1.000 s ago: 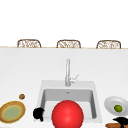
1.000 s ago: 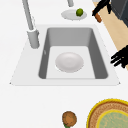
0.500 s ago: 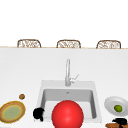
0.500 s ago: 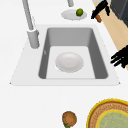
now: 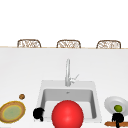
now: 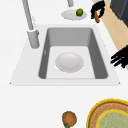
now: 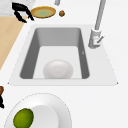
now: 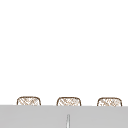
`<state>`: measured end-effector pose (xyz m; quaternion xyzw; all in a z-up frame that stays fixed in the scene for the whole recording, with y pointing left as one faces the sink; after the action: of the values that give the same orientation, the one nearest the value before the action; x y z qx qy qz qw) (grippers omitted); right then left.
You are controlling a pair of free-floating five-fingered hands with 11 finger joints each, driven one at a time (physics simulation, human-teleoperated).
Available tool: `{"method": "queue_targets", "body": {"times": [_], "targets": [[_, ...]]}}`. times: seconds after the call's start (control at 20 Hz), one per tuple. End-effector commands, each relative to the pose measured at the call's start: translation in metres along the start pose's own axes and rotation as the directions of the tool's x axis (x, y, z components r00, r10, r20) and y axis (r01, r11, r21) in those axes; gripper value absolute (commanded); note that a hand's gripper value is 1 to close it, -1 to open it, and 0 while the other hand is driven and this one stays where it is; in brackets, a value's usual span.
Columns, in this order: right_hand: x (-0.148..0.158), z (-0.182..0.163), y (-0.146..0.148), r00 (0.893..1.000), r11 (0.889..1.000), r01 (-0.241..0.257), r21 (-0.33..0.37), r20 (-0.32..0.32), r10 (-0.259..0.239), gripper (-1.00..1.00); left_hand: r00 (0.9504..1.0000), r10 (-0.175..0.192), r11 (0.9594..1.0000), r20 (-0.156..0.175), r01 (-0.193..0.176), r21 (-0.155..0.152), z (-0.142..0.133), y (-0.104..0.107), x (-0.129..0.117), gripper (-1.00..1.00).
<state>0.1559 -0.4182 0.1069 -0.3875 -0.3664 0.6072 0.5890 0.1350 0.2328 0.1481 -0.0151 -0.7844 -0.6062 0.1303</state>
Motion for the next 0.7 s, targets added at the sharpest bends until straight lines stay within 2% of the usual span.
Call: {"method": "queue_targets", "body": {"times": [0.0, 0.1, 0.15, 0.2, 0.25, 0.35, 0.4, 0.55, 0.65], "targets": [[0.009, -0.008, 0.017, 1.0, 1.0, -0.028, 0.0, -0.013, 0.028, 1.0, 1.0, 0.0, 1.0, 0.0, 0.0, 0.0, 0.0, 0.0, 0.0, 0.0], [0.008, 0.0, 0.018, 0.999, 0.999, -0.03, -0.024, -0.025, 0.03, 1.0, 1.0, 0.0, 1.0, 0.0, 0.0, 0.0, 0.0, 0.0, 0.0, 0.0], [0.01, 0.003, 0.011, 1.0, 1.0, -0.012, 0.0, -0.018, 0.012, 1.0, 1.0, 0.0, 1.0, 0.0, 0.0, 0.0, 0.0, 0.0, 0.0, 0.0], [0.009, 0.007, 0.009, 1.0, 1.0, -0.006, -0.015, -0.017, 0.006, 1.0, 1.0, 0.0, 1.0, 0.0, 0.0, 0.0, 0.0, 0.0, 0.0, 0.0], [0.004, 0.011, 0.003, 0.999, 0.999, 0.034, -0.032, -0.005, -0.034, 1.0, 1.0, 0.0, 1.0, 0.0, 0.0, 0.0, 0.0, 0.0, 0.0, 0.0], [0.007, 0.011, -0.02, 0.998, 0.998, 0.064, -0.024, -0.01, -0.064, 1.0, 1.0, 0.0, 1.0, 0.0, 0.0, 0.0, 0.0, 0.0, 0.0, 0.0], [0.008, 0.016, -0.024, 0.998, 0.998, 0.069, -0.016, -0.015, -0.069, 1.0, 1.0, 0.0, 1.0, 0.0, 0.0, 0.0, 0.0, 0.0, 0.0, 0.0], [0.02, 0.025, -0.043, 0.999, 0.999, 0.043, -0.012, -0.013, -0.043, 1.0, 1.0, 0.0, 1.0, 0.0, 0.0, 0.0, 0.0, 0.0, 0.0, 0.0], [0.022, 0.032, -0.051, 0.999, 0.998, 0.051, -0.025, -0.014, -0.052, 1.0, 1.0, 0.0, 1.0, 0.0, 0.0, 0.0, 0.0, 0.0, 0.0, 0.0]]}}
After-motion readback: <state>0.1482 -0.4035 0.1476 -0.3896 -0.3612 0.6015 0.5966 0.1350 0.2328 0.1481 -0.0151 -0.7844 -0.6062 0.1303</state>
